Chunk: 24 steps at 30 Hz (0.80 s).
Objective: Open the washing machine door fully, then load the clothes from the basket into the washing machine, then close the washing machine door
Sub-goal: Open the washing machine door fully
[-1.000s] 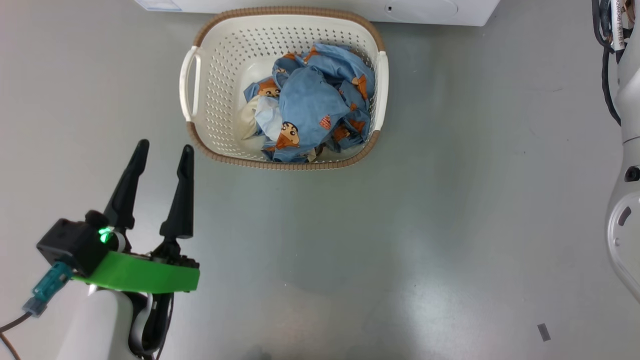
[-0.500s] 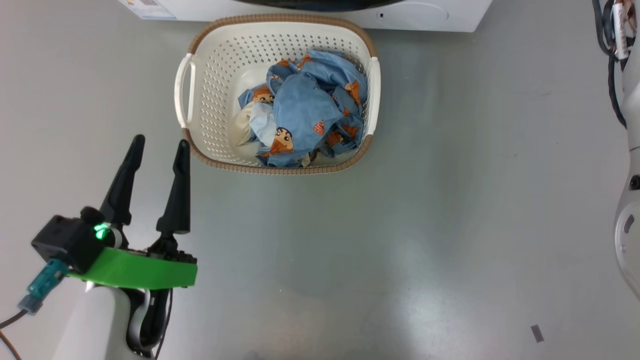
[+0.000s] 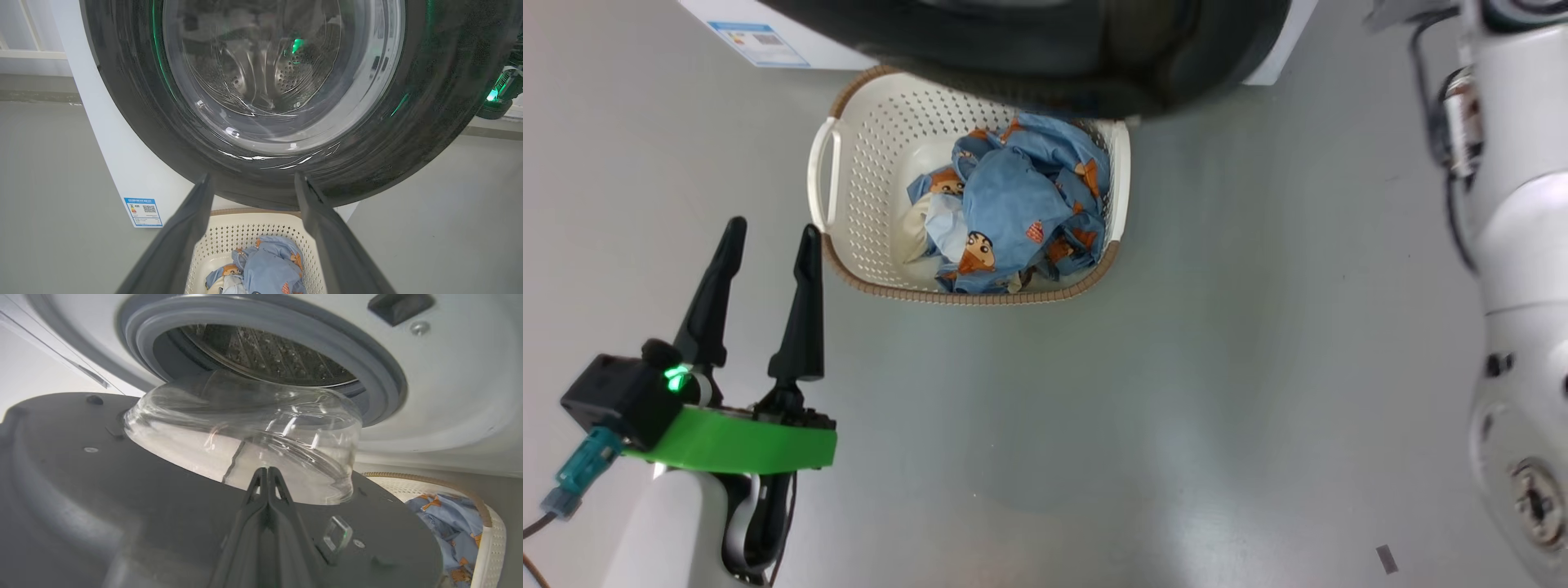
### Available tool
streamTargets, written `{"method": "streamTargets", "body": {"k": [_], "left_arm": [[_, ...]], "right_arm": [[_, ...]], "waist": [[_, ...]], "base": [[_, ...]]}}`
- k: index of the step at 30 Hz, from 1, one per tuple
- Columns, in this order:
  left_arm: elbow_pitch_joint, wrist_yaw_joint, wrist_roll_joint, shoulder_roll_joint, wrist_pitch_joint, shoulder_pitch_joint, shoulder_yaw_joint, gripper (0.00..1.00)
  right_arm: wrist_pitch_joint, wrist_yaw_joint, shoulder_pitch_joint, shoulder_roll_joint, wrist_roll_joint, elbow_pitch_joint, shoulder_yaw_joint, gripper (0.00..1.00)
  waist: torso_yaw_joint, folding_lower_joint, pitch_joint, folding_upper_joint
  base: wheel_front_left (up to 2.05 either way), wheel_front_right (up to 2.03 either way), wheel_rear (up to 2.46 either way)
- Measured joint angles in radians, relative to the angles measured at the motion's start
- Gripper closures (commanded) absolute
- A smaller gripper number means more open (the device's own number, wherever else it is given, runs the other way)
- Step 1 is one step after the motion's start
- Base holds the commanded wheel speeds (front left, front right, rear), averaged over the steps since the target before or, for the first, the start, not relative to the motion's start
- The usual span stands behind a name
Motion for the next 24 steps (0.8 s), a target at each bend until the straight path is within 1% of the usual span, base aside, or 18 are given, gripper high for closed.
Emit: {"method": "streamTargets", "body": {"k": [3, 5, 10, 15, 20, 24], "left_arm": [[-0.003, 0.000, 0.002, 0.001, 0.000, 0.008, 0.005, 0.00], [-0.004, 0.000, 0.002, 0.002, 0.000, 0.018, 0.008, 0.00], [-0.005, 0.000, 0.011, 0.003, 0.000, 0.020, 0.014, 0.00], [-0.007, 0.000, 0.019, 0.004, 0.000, 0.042, 0.017, 0.00], [-0.009, 0.000, 0.026, 0.007, 0.000, 0.052, 0.018, 0.00], [-0.008, 0.000, 0.036, 0.007, 0.000, 0.060, 0.020, 0.00]], "right_arm": [[0.042, 0.000, 0.039, 0.028, 0.022, -0.027, 0.027, 1.00], [0.062, 0.000, 0.067, 0.032, 0.050, -0.048, 0.044, 1.00], [0.109, 0.000, 0.130, 0.025, 0.105, -0.105, 0.082, 1.00], [0.169, 0.000, 0.206, 0.025, 0.191, -0.166, 0.150, 1.00], [0.216, 0.000, 0.271, 0.027, 0.246, -0.231, 0.217, 1.00], [0.230, 0.000, 0.315, 0.026, 0.275, -0.277, 0.270, 1.00]], "waist": [[-0.003, 0.0000, -0.011, 0.0000], [-0.006, 0.0000, -0.019, 0.0000], [-0.013, 0.0000, -0.041, 0.0000], [-0.020, 0.0000, -0.070, 0.0000], [-0.024, 0.0000, -0.099, 0.0000], [-0.026, 0.0000, -0.123, 0.0000]], "base": [[0.00, 0.00, 0.00], [0.00, 0.00, 0.00], [0.00, 0.00, 0.00], [0.00, 0.00, 0.00], [0.00, 0.00, 0.00], [0.00, 0.00, 0.00]]}}
